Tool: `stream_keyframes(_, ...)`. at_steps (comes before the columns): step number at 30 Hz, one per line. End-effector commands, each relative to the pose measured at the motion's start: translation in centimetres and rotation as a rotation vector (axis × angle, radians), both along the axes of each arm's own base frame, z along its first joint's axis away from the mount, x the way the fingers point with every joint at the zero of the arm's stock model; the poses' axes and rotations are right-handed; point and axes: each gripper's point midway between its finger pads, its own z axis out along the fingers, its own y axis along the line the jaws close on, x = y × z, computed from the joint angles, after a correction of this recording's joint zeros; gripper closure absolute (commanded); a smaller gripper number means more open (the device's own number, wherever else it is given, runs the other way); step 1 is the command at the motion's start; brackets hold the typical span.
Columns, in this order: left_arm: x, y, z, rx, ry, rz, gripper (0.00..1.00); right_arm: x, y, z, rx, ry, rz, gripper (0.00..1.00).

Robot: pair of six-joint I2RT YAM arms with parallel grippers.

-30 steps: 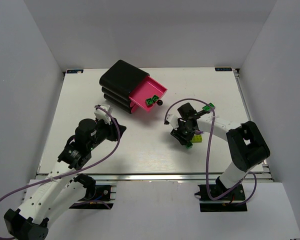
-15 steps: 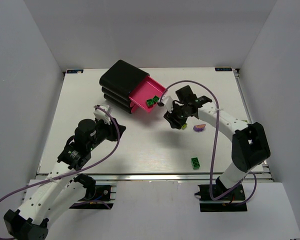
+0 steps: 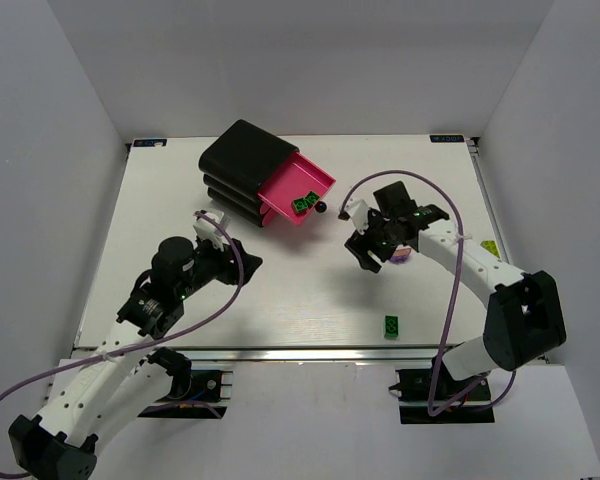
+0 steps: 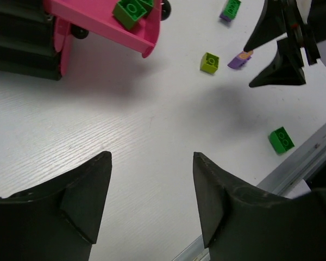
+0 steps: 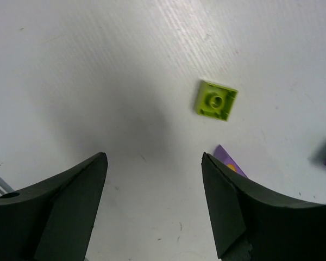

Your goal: Sort the legos into containers by color

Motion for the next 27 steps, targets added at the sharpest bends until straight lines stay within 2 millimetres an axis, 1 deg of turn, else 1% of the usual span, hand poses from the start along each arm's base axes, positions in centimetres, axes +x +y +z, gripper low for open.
stream_keyframes(1,-0.7,-1.7,0.4,-0.043,0.001,-0.091,0.28,0.8,-2.8,0.5,-0.004,-0.025,-0.169,0.24)
stream_keyframes(2,-1.1,-2.3,0.5,-0.063,0.013,-0.128,0.28,0.6,-3.0,0.9,0.012,-0.037,-0.182,0.22)
stream_keyframes(3,-1.2,-2.7,0.3,-0.075,0.035,-0.144,0.27,0.4,-3.6,0.9,0.019,-0.031,-0.206,0.20)
stream_keyframes(4,-1.2,-3.5,-0.3,-0.096,0.093,-0.157,0.27,-0.2,-4.1,0.9,0.033,-0.017,-0.236,0.18)
stream_keyframes(5,-1.9,-4.5,-0.6,-0.121,0.139,-0.216,0.27,-0.4,-4.4,0.9,0.036,-0.014,-0.255,0.12)
stream_keyframes(6,-2.1,-5.1,-1.0,-0.134,0.178,-0.240,0.27,-0.6,-5.0,0.9,0.036,-0.008,-0.277,0.12)
stream_keyframes(7,-2.1,-6.1,-1.9,-0.142,0.249,-0.260,0.27,-0.3,-5.7,1.0,0.037,-0.020,-0.347,0.12)
stream_keyframes(8,-2.7,-7.0,-2.1,-0.146,0.279,-0.294,0.27,0.2,-6.9,1.4,0.045,-0.052,-0.428,0.11)
stream_keyframes(9,-2.8,-7.5,-2.3,-0.145,0.301,-0.300,0.27,0.6,-7.4,1.5,0.048,-0.069,-0.483,0.11)
stream_keyframes(10,-2.7,-8.1,-2.5,-0.145,0.336,-0.297,0.27,1.3,-8.0,2.3,0.066,-0.113,-0.542,0.11)
stream_keyframes(11,-2.7,-8.6,-2.5,-0.145,0.348,-0.296,0.26,1.7,-9.3,2.6,0.103,-0.105,-0.648,0.11)
stream_keyframes(12,-3.1,-9.5,-2.6,-0.131,0.356,-0.300,0.25,1.9,-9.4,2.9,0.132,-0.104,-0.678,0.12)
stream_keyframes(13,-3.1,-10.5,-2.8,-0.127,0.397,-0.298,0.24,2.1,-8.8,3.5,0.201,-0.087,-0.706,0.14)
stream_keyframes(14,-3.3,-11.3,-2.9,-0.120,0.414,-0.298,0.23,2.5,-9.8,3.7,0.230,-0.081,-0.758,0.18)
stream_keyframes(15,-4.1,-12.6,-3.4,-0.104,0.442,-0.303,0.22,2.7,-9.6,4.0,0.261,-0.070,-0.775,0.22)
stream_keyframes(16,-4.4,-13.5,-3.6,-0.092,0.458,-0.305,0.22,3.1,-9.8,4.2,0.296,-0.052,-0.799,0.27)
stream_keyframes(17,-4.3,-14.7,-4.1,-0.073,0.482,-0.296,0.22,3.2,-9.6,4.3,0.316,-0.039,-0.803,0.37)
stream_keyframes(18,-4.4,-15.5,-4.4,-0.060,0.493,-0.287,0.22,3.6,-10.0,4.6,0.335,-0.035,-0.824,0.39)
stream_keyframes(19,-5.1,-16.5,-5.0,-0.037,0.507,-0.276,0.21,3.7,-10.0,4.3,0.339,-0.018,-0.824,0.40)
stream_keyframes(20,-5.1,-17.3,-5.2,-0.025,0.513,-0.263,0.20,3.8,-10.1,4.3,0.343,-0.012,-0.824,0.42)
stream_keyframes(21,-4.4,-18.4,-5.8,-0.008,0.517,-0.215,0.19,4.1,-10.5,4.6,0.360,-0.010,-0.859,0.42)
stream_keyframes(22,-5.4,-19.4,-6.3,0.017,0.528,-0.219,0.18,4.2,-10.8,4.7,0.362,-0.018,-0.868,0.39)
stream_keyframes(23,-5.6,-20.2,-6.8,0.031,0.534,-0.209,0.18,4.4,-11.0,5.1,0.368,-0.034,-0.878,0.36)
stream_keyframes(24,-5.8,-21.5,-7.9,0.056,0.553,-0.200,0.17,4.6,-11.6,5.4,0.374,-0.044,-0.896,0.33)
stream_keyframes(25,-5.6,-22.0,-8.5,0.085,0.540,-0.165,0.16,4.7,-11.8,6.1,0.392,-0.059,-0.894,0.30)
stream_keyframes(26,-6.8,-23.0,-9.1,0.113,0.539,-0.178,0.16,4.8,-12.2,6.5,0.403,-0.067,-0.907,0.25)
stream_keyframes(27,-7.2,-23.6,-9.6,0.136,0.539,-0.166,0.14,4.6,-12.0,6.9,0.418,-0.062,-0.898,0.22)
